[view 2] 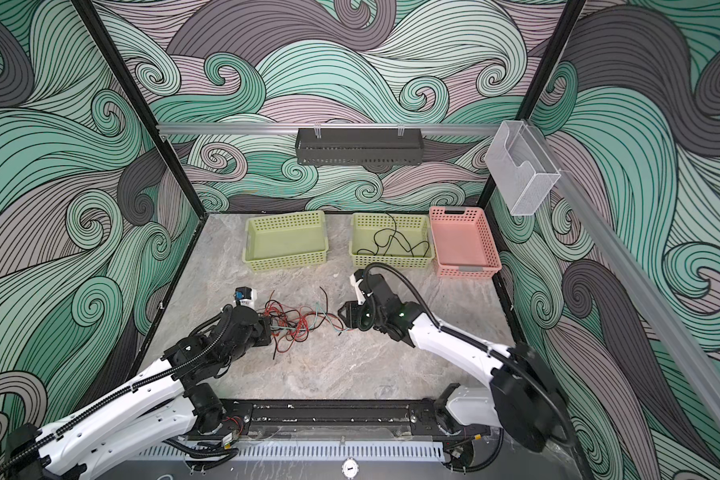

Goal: Untangle the cables
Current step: 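Release the red cable and grasp the teal cable with the right gripper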

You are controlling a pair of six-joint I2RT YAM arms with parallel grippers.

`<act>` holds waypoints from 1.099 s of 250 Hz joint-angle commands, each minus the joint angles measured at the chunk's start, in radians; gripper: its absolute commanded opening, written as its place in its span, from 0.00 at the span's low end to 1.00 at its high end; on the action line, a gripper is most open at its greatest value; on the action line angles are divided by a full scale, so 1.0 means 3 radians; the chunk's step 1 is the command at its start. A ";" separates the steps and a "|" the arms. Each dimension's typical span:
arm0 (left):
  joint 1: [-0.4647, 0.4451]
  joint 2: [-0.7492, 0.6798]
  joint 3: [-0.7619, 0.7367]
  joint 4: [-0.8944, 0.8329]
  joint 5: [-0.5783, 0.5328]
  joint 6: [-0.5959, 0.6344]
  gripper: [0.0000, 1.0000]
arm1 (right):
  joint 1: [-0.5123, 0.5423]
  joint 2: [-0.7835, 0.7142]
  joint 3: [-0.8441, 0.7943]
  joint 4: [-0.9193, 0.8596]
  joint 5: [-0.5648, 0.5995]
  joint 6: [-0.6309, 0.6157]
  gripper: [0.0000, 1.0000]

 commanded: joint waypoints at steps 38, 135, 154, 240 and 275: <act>0.0026 -0.0028 0.0039 -0.0051 0.0095 -0.0078 0.00 | 0.0189 0.0984 0.0332 0.0923 -0.0470 0.0471 0.52; 0.0022 -0.0160 -0.0067 -0.0088 0.0048 -0.0159 0.00 | 0.0211 0.1068 0.0372 0.0866 -0.0323 0.0396 0.00; 0.0021 -0.0199 -0.0136 -0.0087 -0.0036 -0.0233 0.00 | 0.0208 0.0732 0.0368 0.0588 -0.0087 0.0238 0.00; 0.0026 -0.0450 -0.0694 0.0361 -0.0334 -0.0512 0.00 | 0.0211 -0.0404 0.0992 -0.0637 0.0840 -0.0568 0.00; 0.0029 -0.0364 -0.0759 0.0441 -0.0315 -0.0546 0.00 | 0.0212 -0.0565 0.1390 -0.0877 0.0982 -0.0871 0.00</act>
